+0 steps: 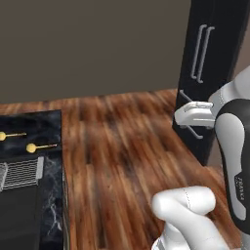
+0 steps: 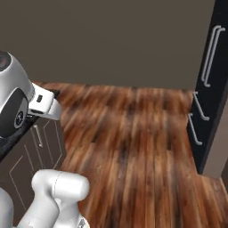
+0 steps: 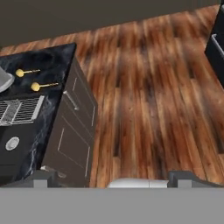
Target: Organize the utensils by type. Pick up the wooden spoons from the counter and place them in the open cabinet. Then pick up the metallic utensils from the counter and place them in the open drawer.
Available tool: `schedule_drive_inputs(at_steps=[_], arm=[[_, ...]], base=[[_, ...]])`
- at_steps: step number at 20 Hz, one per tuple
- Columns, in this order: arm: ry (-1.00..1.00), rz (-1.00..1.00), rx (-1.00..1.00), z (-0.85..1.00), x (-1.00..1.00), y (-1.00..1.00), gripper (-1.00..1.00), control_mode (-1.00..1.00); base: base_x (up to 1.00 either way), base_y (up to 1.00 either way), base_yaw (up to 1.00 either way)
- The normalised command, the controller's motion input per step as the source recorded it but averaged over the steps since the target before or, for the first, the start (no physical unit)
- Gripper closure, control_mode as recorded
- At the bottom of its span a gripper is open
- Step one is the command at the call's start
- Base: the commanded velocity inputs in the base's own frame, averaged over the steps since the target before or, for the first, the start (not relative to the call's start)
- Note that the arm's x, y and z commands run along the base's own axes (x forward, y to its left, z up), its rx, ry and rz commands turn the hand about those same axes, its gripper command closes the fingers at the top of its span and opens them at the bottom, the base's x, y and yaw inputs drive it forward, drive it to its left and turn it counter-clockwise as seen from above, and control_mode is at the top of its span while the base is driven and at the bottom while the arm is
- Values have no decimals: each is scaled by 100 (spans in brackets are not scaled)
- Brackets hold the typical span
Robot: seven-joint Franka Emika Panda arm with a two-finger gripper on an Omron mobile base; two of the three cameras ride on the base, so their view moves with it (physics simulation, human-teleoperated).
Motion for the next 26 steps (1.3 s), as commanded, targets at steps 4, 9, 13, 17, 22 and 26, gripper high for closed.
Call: schedule_drive_inputs(at_steps=[4,9,13,17,22,26], arm=[[0,0,0,0,0,0,-100,100],[0,0,0,0,0,0,-100,100],[0,0,0,0,0,0,-100,100],[0,0,0,0,0,0,-100,100],[0,0,0,0,0,0,-100,100],[0,0,0,0,0,0,-100,100]], base=[[100,-2,19],[100,-4,19],[100,-23,14],[93,-14,19],[24,-1,20],[0,-4,0]])
